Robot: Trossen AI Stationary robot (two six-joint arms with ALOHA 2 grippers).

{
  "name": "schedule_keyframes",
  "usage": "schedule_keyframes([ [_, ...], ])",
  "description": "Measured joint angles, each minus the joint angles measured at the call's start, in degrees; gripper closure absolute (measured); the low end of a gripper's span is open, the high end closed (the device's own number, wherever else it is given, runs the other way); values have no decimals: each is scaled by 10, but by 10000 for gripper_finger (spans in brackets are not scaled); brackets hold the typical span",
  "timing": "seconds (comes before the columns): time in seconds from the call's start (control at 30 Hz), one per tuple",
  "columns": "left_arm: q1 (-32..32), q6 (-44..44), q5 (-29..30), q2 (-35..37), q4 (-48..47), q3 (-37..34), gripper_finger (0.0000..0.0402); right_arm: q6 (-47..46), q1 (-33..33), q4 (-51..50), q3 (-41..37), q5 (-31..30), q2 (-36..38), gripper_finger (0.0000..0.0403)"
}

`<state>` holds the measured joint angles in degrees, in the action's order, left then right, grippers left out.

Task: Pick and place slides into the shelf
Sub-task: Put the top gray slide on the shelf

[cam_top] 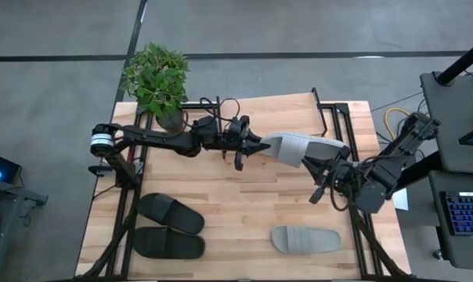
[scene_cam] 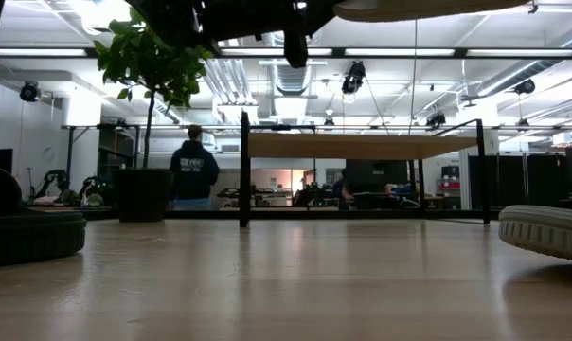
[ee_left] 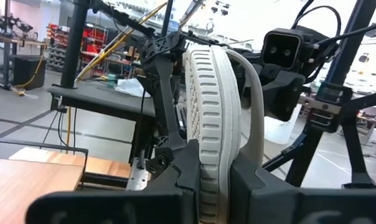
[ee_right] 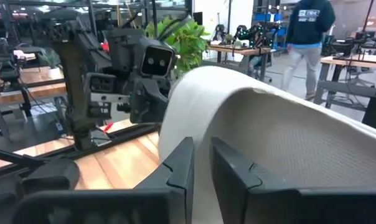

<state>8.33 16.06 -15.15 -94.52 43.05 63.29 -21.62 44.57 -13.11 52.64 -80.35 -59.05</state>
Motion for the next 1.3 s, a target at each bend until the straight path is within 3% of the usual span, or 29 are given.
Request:
schedule_keyframes([
  [0.4, 34, -29, -7, 97, -152, 2, 385, 90, 45, 1, 39, 13, 5, 342],
  [0.53, 43, -16, -2, 117, -189, 1, 385, 177, 61, 1, 69, 13, -5, 342],
  [0.77, 59, 9, -12, 130, -271, 2, 385, 406, 93, 1, 111, 8, -42, 339],
  [0.93, 73, 48, -56, 129, -270, 2, 385, 495, 96, 1, 126, 8, -75, 338],
  [1.2, 78, 62, -86, 127, -275, 1, 385, 658, 79, 0, 116, 6, -131, 273],
  [1.3, 78, 63, -87, 127, -275, 1, 385, 705, 72, 1, 121, -23, -154, 246],
])
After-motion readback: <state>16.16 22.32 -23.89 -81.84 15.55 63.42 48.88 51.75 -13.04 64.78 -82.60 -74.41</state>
